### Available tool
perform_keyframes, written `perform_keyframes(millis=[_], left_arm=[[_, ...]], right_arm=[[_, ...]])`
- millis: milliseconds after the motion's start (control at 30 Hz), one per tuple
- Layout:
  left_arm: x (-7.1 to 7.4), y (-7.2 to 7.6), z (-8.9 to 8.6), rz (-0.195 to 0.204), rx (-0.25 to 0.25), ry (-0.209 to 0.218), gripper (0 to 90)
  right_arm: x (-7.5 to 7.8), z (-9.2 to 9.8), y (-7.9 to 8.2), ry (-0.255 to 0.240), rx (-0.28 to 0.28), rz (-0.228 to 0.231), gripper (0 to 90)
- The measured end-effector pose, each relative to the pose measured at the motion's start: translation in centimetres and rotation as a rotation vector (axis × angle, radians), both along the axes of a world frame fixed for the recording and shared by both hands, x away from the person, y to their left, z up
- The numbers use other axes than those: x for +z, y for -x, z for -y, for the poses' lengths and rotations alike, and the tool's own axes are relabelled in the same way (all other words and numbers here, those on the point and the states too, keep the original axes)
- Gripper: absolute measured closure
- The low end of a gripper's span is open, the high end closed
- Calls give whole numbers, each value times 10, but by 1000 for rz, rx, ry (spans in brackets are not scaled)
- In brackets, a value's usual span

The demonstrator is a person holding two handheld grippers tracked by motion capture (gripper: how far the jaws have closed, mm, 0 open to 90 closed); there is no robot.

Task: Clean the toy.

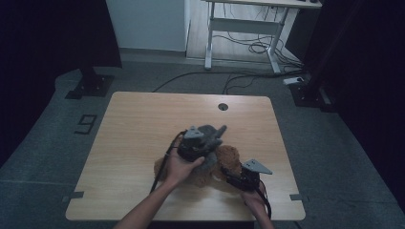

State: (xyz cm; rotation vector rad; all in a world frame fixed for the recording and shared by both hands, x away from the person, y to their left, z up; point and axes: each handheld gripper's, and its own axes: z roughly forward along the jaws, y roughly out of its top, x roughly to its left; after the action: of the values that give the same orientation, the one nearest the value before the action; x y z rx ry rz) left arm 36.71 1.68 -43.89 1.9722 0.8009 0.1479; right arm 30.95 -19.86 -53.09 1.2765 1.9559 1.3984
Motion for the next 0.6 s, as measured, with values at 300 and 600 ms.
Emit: perform_keyframes(millis=[300, 600], left_arm=[[-19, 17, 16, -27, -76, -78, 783], [-12, 29, -57, 12, 47, -22, 790]], right_arm=[[-3, 12, 13, 13, 65, -27, 381], [-1, 6, 14, 27, 55, -28, 381]])
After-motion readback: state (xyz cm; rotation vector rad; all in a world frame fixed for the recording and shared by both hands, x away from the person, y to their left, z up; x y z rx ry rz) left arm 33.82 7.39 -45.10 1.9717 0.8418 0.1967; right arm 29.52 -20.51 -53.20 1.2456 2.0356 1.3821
